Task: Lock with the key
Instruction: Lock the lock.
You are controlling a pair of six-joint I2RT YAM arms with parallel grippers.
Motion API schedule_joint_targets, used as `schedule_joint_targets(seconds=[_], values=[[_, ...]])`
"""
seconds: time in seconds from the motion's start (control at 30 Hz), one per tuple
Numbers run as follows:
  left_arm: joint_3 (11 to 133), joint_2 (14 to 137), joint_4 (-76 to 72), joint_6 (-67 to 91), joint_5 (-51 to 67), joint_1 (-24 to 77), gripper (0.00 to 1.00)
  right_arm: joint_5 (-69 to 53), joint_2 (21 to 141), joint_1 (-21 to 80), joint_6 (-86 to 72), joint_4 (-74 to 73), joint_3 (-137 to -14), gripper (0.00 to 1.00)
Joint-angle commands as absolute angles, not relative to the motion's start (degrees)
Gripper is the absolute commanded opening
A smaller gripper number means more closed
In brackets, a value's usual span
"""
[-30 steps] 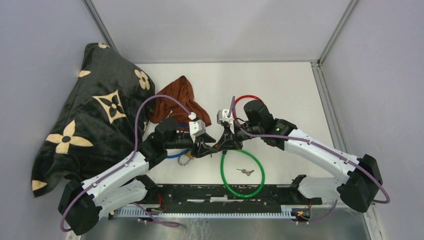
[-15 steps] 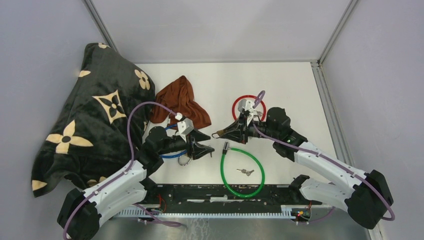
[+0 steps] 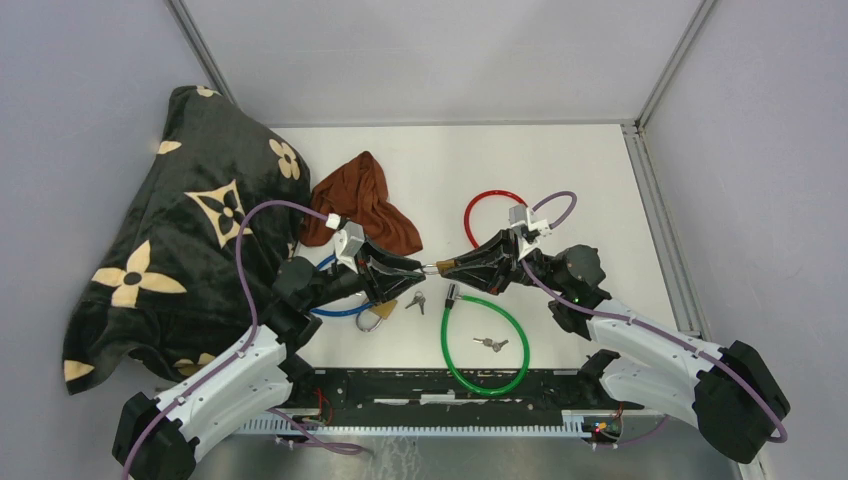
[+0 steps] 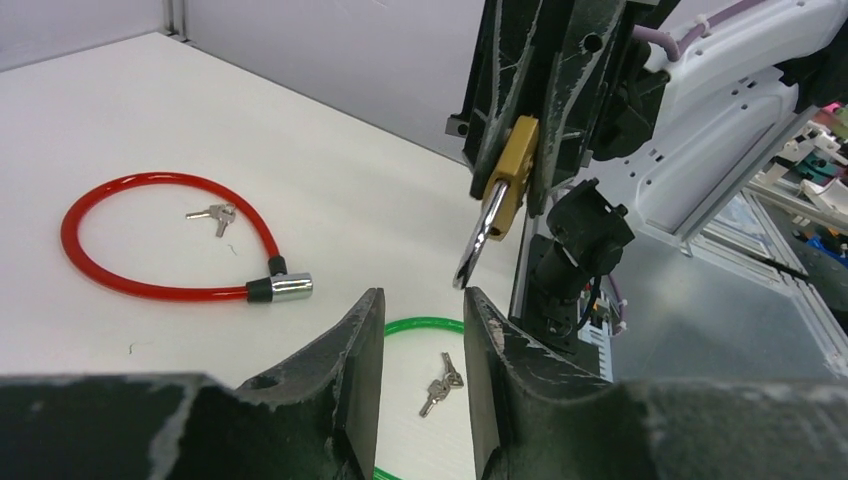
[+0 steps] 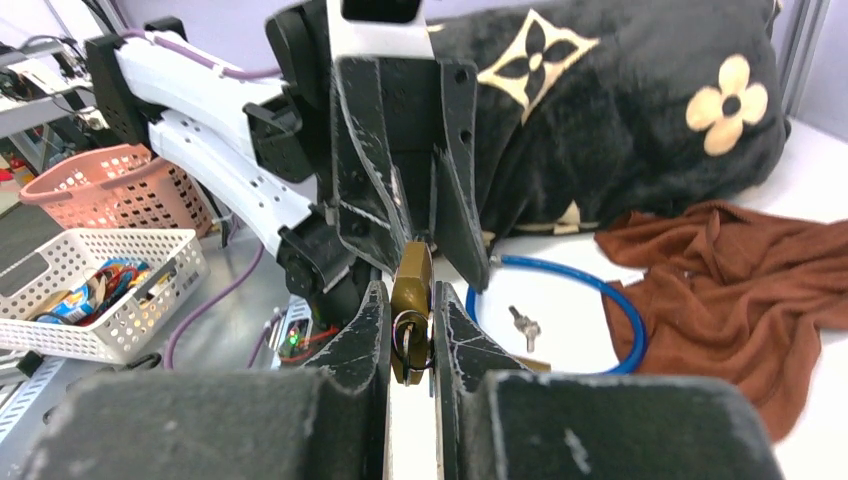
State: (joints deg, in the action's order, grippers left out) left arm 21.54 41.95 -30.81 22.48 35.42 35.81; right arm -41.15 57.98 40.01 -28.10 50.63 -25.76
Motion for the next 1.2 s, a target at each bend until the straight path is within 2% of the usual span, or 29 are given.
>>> schedule_joint_targets(seconds=[0.0, 0.07, 0.13, 0.3, 0.47, 0.57, 0.67, 0.8, 0.83, 0.97, 1.1, 1.17], values=[[23.6, 42.1, -34.5, 26.3, 34.2, 35.8, 0.43, -41.4, 57.8, 39.9, -32.0, 62.4, -25.9, 0.0], [23.7, 42.4, -35.5, 26.4, 33.7, 35.9, 0.5, -41.4, 58.0, 39.9, -31.9, 62.4, -26.0, 0.0], [23.9, 42.9, -36.1, 26.5, 32.8, 36.1, 0.53, -41.2, 58.2, 39.9, -31.9, 62.4, -26.0, 0.0], [24.6, 43.7, -38.1, 26.1, 33.0, 38.3, 0.57, -41.1, 58.6, 40.0, -31.8, 62.2, -26.3, 0.0], [25.5, 44.0, -39.7, 26.5, 33.2, 39.7, 0.56, -40.8, 58.4, 40.0, -30.7, 60.8, -26.4, 0.0], [26.2, 44.2, -39.6, 27.1, 32.1, 39.9, 0.38, -41.2, 58.7, 39.9, -30.7, 60.8, -26.7, 0.0], [26.5, 44.3, -39.6, 28.0, 30.2, 40.1, 0.3, -41.5, 59.1, 40.1, -30.7, 60.9, -27.2, 0.0], [26.7, 44.4, -39.1, 27.9, 31.0, 40.1, 0.06, -41.4, 59.0, 40.1, -30.3, 60.2, -27.1, 0.0], [26.8, 44.3, -39.1, 27.8, 31.3, 40.2, 0.03, -41.3, 59.0, 40.2, -30.2, 60.0, -27.0, 0.0], [26.9, 44.1, -38.0, 25.8, 32.2, 40.2, 0.02, -41.8, 59.1, 40.2, -28.8, 57.3, -27.7, 0.0], [26.8, 42.8, -36.7, 20.8, 33.2, 40.2, 0.02, -45.7, 59.9, 40.1, -23.6, 48.5, -30.2, 0.32], [26.9, 42.5, -36.5, 19.7, 32.7, 40.3, 0.02, -46.8, 60.7, 40.1, -23.3, 47.2, -31.2, 0.38]])
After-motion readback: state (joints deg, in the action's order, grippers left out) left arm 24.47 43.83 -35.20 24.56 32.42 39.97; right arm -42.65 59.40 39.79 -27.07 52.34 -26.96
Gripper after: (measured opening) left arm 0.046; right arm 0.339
